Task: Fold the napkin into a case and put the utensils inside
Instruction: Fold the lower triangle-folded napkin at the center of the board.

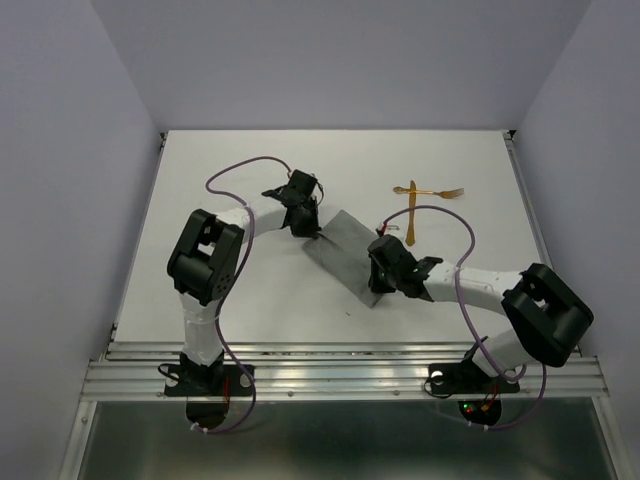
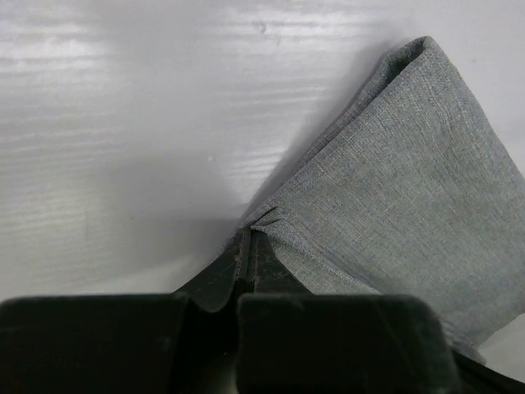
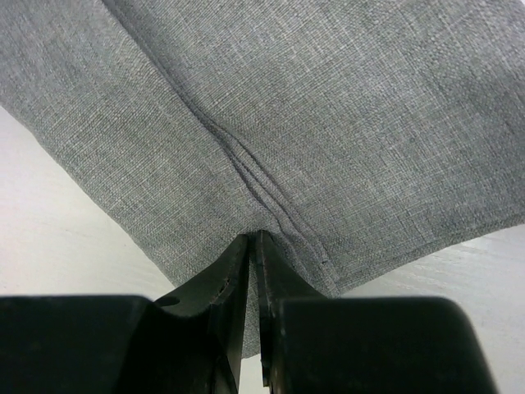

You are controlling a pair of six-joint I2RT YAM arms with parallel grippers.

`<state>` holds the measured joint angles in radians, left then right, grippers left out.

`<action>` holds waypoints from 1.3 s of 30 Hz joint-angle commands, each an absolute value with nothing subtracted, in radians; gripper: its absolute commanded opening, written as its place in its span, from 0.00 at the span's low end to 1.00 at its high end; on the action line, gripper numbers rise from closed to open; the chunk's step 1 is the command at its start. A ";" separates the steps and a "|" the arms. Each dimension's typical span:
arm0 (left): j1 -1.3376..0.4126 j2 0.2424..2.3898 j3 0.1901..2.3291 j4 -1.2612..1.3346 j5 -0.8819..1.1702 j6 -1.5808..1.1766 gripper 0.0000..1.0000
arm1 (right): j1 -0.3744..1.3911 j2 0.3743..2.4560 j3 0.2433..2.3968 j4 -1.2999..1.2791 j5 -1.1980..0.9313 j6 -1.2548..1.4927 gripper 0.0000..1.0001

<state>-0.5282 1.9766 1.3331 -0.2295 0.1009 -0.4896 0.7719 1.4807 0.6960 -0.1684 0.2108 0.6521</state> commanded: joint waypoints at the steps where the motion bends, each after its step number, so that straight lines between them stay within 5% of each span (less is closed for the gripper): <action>1: -0.526 1.859 1.246 -0.287 0.061 -0.463 0.00 | 0.770 1.457 0.635 -0.141 0.097 0.562 0.14; 14: -0.526 1.819 1.249 -0.318 0.052 -0.453 0.00 | 0.864 1.416 0.658 -0.184 -0.015 0.652 0.14; 22: -0.526 1.928 1.338 -0.296 0.097 -0.448 0.00 | 0.864 1.361 0.790 -0.285 0.224 0.640 0.21; 39: -0.518 1.862 1.480 -0.400 -0.064 -0.468 0.00 | 0.535 1.746 1.146 -0.252 0.207 0.380 0.21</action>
